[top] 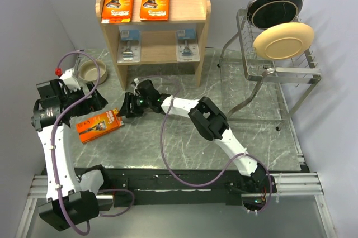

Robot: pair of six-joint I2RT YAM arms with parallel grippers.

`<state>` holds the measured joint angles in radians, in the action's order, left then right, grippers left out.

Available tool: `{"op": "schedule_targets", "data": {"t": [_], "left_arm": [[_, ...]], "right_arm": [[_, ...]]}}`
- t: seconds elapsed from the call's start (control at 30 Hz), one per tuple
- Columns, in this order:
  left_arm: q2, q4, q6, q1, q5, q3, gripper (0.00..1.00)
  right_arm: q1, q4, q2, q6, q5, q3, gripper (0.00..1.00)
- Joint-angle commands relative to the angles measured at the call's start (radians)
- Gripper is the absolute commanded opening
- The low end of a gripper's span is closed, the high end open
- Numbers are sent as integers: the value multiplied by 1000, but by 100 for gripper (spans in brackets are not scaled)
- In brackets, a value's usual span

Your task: Place and organize the shaving razors onto the shelf

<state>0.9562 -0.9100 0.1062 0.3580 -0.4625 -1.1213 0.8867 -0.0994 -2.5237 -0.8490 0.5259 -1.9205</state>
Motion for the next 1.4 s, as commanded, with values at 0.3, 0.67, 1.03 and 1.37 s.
{"op": "schedule_targets", "data": {"t": [0.3, 0.67, 1.03, 1.37], "left_arm": [[10, 91, 153, 53, -65, 84, 100], [-10, 387, 567, 41, -307, 484, 99], [33, 760, 954, -24, -315, 752, 99], [232, 792, 1000, -24, -303, 716, 96]], "right_arm": [[37, -83, -24, -108, -10, 33, 0], [-103, -7, 440, -320, -190, 513, 0], [-19, 316, 626, -473, -400, 583, 0], [86, 317, 582, -533, -373, 535, 0]]}}
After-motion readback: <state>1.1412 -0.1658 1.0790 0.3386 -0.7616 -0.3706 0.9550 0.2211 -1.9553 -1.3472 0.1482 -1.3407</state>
